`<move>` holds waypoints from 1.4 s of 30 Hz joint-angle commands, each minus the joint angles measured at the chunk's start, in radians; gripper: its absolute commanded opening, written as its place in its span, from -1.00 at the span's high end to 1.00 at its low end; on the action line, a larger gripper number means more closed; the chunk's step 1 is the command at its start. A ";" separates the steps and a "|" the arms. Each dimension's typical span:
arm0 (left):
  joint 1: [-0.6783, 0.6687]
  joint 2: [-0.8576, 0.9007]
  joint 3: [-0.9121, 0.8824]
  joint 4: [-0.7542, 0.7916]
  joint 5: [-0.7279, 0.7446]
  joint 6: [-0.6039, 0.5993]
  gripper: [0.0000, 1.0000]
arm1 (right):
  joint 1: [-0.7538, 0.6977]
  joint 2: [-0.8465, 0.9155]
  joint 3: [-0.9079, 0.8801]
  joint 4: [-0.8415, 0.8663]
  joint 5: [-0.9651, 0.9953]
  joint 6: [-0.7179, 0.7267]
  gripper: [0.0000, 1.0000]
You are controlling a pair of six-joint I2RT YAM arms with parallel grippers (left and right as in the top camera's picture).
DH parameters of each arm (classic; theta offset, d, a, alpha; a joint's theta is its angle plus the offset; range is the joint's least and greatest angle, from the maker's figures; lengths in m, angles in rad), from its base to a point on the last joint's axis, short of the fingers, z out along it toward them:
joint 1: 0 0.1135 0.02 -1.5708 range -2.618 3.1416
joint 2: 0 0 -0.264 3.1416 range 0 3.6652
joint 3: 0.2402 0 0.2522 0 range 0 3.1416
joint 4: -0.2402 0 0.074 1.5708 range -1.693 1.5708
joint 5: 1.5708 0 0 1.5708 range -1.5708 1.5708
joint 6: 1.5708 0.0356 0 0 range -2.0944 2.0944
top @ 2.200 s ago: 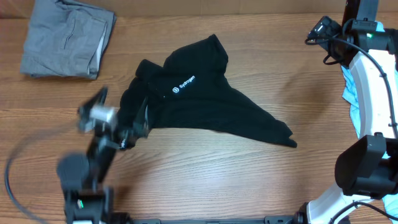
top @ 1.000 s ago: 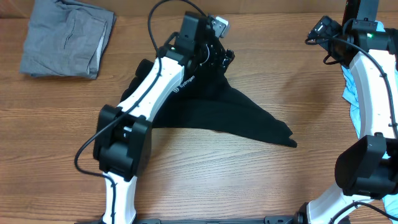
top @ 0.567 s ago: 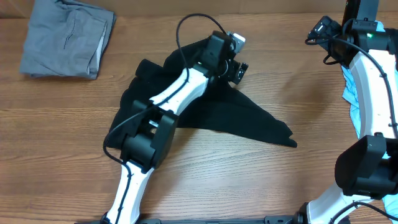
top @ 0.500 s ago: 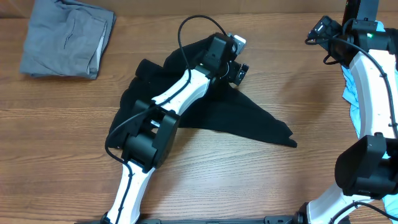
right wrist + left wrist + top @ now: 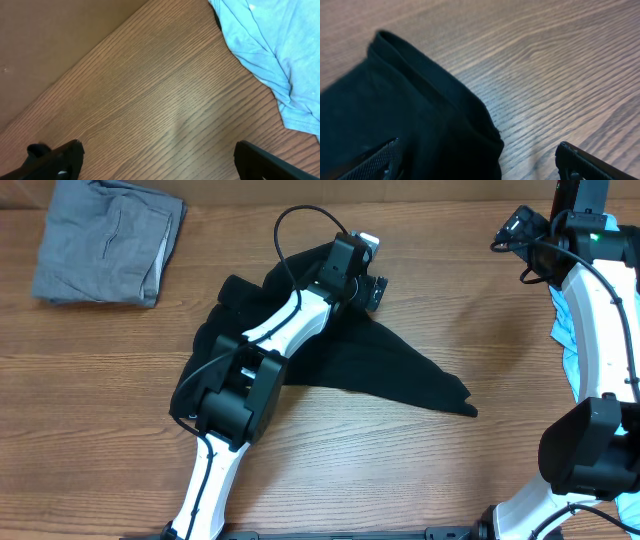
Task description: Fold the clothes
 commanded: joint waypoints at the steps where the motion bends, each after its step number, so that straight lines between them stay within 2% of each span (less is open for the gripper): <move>1: 0.002 0.031 0.026 0.011 -0.014 -0.019 -1.00 | 0.003 -0.015 0.013 0.003 0.003 0.005 -1.00; 4: 0.003 0.035 0.026 0.014 -0.013 -0.019 -0.94 | 0.003 -0.015 0.013 0.003 0.003 0.005 -1.00; 6: 0.003 0.035 0.026 0.014 -0.013 -0.019 -0.72 | 0.003 -0.015 0.013 0.003 0.003 0.005 -1.00; 10: 0.002 0.037 0.026 0.013 -0.013 -0.020 -0.67 | 0.003 -0.015 0.013 0.003 0.003 0.005 -1.00; 13: 0.003 0.041 0.026 0.013 -0.013 -0.019 -0.50 | 0.003 -0.015 0.013 0.003 0.003 0.005 -1.00; 18: 0.003 0.056 0.026 0.006 -0.013 -0.019 -0.43 | 0.003 -0.015 0.013 0.003 0.003 0.005 -1.00; 30: 0.006 0.076 0.026 0.021 -0.014 -0.014 0.92 | 0.003 -0.015 0.013 0.003 0.003 0.005 -1.00; 33: 0.006 0.066 0.026 0.048 -0.014 0.003 0.92 | 0.003 -0.015 0.013 0.010 -0.045 0.009 -1.00; 37: 0.006 0.009 0.027 0.052 -0.017 0.038 0.92 | 0.003 -0.015 0.013 -0.003 -0.213 0.008 -1.00; 42: 0.013 -0.058 0.027 0.051 -0.026 0.045 0.85 | 0.003 -0.015 0.013 -0.045 -0.247 0.008 -1.00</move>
